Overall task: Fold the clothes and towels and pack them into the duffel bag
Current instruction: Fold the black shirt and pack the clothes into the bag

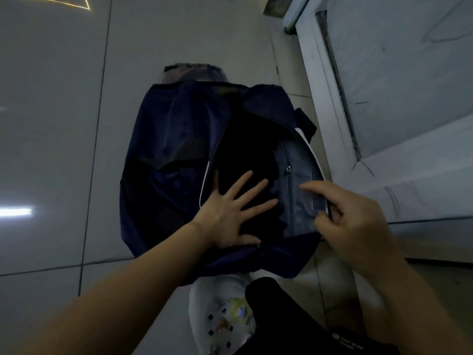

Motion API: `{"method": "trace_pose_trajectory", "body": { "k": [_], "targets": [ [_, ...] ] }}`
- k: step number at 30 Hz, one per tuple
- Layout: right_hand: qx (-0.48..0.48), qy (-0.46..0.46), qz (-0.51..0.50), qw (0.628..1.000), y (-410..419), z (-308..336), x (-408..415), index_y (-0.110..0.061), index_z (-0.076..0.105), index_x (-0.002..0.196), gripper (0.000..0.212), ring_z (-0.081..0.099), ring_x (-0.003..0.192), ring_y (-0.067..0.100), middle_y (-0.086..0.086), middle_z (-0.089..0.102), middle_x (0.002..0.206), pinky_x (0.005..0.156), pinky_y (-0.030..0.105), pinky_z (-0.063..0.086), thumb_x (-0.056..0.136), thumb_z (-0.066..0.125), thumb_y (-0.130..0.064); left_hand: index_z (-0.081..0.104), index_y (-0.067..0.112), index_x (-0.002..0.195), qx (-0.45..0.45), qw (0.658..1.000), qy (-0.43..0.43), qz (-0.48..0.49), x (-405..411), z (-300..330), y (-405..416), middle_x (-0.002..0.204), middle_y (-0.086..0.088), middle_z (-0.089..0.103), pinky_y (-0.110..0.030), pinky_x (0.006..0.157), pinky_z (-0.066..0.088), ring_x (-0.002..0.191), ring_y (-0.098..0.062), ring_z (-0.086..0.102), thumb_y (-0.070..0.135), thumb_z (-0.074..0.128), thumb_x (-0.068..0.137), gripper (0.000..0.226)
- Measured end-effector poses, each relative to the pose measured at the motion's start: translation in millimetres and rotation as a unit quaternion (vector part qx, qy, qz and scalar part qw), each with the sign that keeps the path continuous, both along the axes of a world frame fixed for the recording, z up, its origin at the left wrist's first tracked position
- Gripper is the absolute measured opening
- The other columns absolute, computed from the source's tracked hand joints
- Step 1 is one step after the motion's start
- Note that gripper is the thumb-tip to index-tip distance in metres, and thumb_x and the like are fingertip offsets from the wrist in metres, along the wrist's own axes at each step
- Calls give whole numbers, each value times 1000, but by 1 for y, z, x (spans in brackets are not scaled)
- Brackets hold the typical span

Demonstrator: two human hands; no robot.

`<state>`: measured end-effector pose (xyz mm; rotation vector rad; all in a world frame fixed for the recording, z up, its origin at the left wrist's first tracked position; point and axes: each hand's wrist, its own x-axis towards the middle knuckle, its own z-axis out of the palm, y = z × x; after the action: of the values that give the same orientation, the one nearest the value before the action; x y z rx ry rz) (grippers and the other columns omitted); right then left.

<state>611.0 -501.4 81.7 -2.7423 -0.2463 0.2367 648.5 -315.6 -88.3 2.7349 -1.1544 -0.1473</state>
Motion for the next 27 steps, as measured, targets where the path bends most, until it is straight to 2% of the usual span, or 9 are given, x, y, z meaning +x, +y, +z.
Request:
{"method": "trace_pose_trajectory", "body": {
  "k": [2,6,10,12,15,17,20,24,27],
  "targets": [
    [-3,-8,7,1000,-4,-8,-4,-13,64,122,55,37,48,-4,-11,41,53,49,10,28,72,57,9,-17,46,145,18,999,51,-9,-7,-17,-7,157,1,-23,-63,100,35,145,-35,-18,80,-4,77,77],
    [18,-58,-12,998,-10,-16,-5,-10,61,126,57,34,49,-1,-15,23,53,50,13,29,71,55,5,37,42,143,13,998,52,10,-12,-19,-10,155,-3,31,-55,74,54,141,-37,28,69,-3,91,71],
    [41,-113,-39,992,-14,-11,-1,-19,61,126,59,37,51,9,-6,35,54,50,11,36,73,57,5,29,38,146,-36,998,-45,-16,-10,-10,-7,157,-5,25,-73,99,25,144,-33,21,62,18,96,57],
    [92,-115,-67,987,-9,0,3,-28,61,124,57,45,48,16,0,42,55,52,28,51,74,57,0,26,37,148,-84,993,-80,15,-8,0,-8,158,-6,21,-71,105,14,146,-31,17,60,29,96,57],
    [137,-98,-78,983,-8,6,11,-38,57,125,58,48,47,21,2,46,61,49,45,52,75,55,-6,21,37,149,-79,995,-38,41,-3,6,-14,158,-7,19,-72,104,16,146,-34,15,61,25,94,60],
    [129,-101,-81,983,-6,-2,10,-36,58,124,57,43,47,14,2,45,61,49,42,51,76,56,-4,4,43,148,-13,1000,-7,-7,-2,-3,-22,160,-3,-1,-76,102,17,145,-35,-3,60,11,93,58],
    [80,-108,-74,988,-9,-14,1,-26,59,123,63,38,47,9,1,41,53,46,21,43,74,62,13,-29,48,135,84,990,85,-81,-5,-10,-32,156,1,-28,-76,103,-4,138,-33,-32,56,11,97,55],
    [55,-120,-60,989,-9,-2,-2,-16,62,124,56,41,48,14,-6,41,53,47,24,45,73,59,5,-38,48,128,86,984,48,-150,-14,-6,-36,148,4,-37,-71,96,-21,132,-33,-40,56,-3,91,52],
    [66,-105,-60,990,-13,-5,-2,-21,61,125,56,44,49,20,2,40,56,48,33,50,73,56,-3,-26,51,138,112,981,121,-107,-17,-8,-27,153,6,-31,-69,105,-10,138,-31,-33,60,-2,92,53]
  ]
}}
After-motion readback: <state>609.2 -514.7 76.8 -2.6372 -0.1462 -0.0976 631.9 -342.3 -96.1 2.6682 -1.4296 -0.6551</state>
